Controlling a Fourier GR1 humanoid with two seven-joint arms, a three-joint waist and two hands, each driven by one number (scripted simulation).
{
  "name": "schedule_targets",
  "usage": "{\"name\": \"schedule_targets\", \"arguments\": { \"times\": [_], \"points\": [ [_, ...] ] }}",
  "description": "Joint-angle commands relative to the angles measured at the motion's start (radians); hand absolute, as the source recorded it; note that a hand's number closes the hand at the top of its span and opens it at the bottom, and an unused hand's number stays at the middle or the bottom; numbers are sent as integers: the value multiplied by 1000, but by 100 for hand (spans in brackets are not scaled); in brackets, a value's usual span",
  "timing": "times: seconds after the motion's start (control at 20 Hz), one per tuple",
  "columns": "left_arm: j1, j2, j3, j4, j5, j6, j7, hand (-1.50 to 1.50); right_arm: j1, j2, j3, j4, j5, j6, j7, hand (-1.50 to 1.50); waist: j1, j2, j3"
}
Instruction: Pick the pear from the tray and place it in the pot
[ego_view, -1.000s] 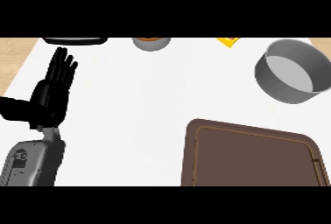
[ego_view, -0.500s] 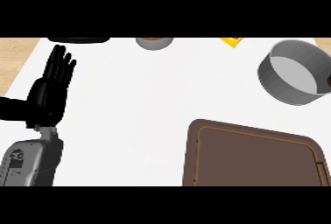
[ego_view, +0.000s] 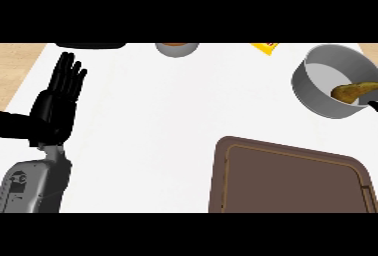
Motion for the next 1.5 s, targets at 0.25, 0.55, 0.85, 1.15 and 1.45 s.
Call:
{"name": "schedule_targets", "arguments": {
  "times": [0.25, 0.55, 0.85, 1.15, 1.45],
  "points": [
    [-39, 6, 19, 46, -2, 7, 2, 0, -87, -25, -172, 57, -200, 103, -36, -150, -14, 1, 2],
    [-19, 3, 16, 24, 13, -12, -1, 0, -62, -112, -282, 91, -320, 196, -51, -150, -10, 2, 3],
    [9, -1, 13, 15, 5, -17, -39, 0, 47, -185, -371, 111, -414, 273, -148, -150, -8, 5, 6],
    [-35, 10, 6, 1, 6, -13, 29, 0, 100, -244, -403, 124, -452, 330, -160, -150, 0, 6, 7],
    [-5, -2, 4, -4, -2, -6, 4, 0, 175, -316, -441, 138, -492, 405, -168, -150, 0, 6, 9]
  ]
}}
